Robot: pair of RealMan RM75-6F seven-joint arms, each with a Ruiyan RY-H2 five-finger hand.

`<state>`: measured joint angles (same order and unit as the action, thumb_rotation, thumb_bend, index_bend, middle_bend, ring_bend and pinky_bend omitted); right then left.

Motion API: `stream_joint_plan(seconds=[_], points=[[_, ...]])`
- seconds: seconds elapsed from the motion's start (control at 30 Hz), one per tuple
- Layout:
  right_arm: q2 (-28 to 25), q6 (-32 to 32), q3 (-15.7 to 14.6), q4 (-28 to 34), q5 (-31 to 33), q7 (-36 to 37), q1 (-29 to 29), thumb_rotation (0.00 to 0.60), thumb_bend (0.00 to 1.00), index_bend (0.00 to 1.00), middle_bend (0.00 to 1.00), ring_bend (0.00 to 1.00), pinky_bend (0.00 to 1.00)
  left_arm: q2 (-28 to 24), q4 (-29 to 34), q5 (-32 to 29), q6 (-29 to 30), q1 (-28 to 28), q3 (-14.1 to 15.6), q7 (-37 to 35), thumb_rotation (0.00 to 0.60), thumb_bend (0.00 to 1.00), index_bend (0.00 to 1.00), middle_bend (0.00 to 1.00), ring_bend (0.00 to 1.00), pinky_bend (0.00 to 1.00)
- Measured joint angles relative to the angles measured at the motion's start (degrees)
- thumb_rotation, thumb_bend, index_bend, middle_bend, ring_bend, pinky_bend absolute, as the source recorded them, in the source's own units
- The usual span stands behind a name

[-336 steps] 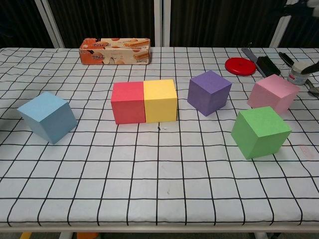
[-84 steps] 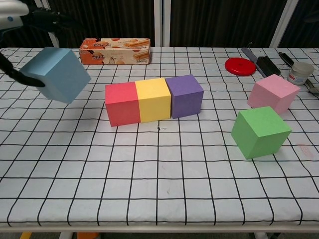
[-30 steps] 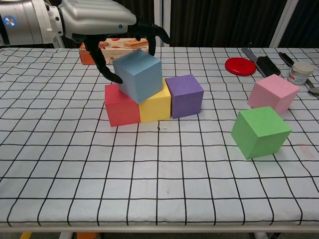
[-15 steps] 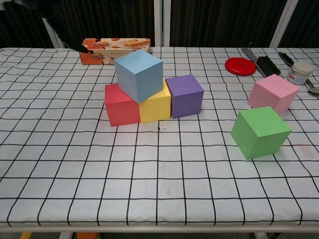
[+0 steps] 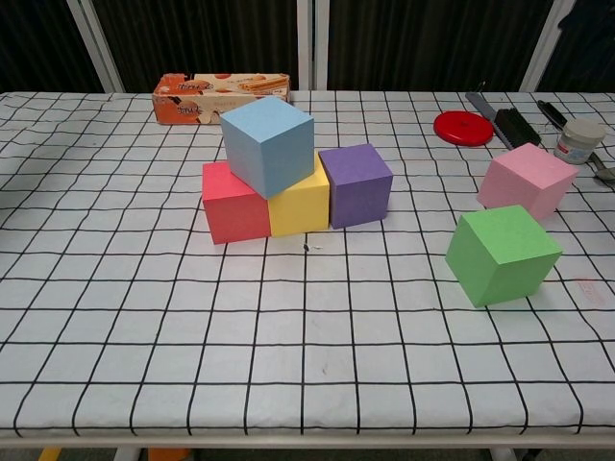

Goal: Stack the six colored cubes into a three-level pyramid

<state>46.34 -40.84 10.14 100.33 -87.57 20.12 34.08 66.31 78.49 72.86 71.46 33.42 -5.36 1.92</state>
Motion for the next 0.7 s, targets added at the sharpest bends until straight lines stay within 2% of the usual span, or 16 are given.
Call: stream_joint_plan(seconds=[0.13, 0.23, 0.47, 0.7], points=[[-0.36, 2.79, -1.99, 1.60, -1.16, -5.16, 1.37, 0.600, 0.01, 0.00, 0.18, 0.00, 0.00, 1.36, -1.15, -2.34, -1.19, -0.90, -1.03, 0.39, 0.600, 0.10, 0.10, 0.22, 0.10, 0.25], [1.46, 2.84, -3.46, 2.00, -1.70, -8.28, 1.77, 0.600, 0.01, 0.00, 0.14, 0.00, 0.00, 2.48, -1.80, -2.93, -1.68, -1.36, -1.64, 0.92, 0.600, 0.10, 0.10, 0.22, 0.10, 0.24], [6.21, 1.20, -6.55, 1.46, -5.71, -8.50, 2.74, 0.600, 0.00, 0.00, 0.10, 0.00, 0.00, 3.75, -2.45, -2.00, -1.98, -2.05, -2.01, 2.28, 0.600, 0.10, 0.10, 0.22, 0.10, 0.23], [11.12, 1.36, -7.60, -0.57, -5.77, -11.78, 3.72, 0.600, 0.02, 0.00, 0.12, 0.00, 0.00, 4.60, -3.34, -1.33, -1.57, -2.97, -2.27, 2.74, 0.600, 0.10, 0.10, 0.22, 0.10, 0.23]])
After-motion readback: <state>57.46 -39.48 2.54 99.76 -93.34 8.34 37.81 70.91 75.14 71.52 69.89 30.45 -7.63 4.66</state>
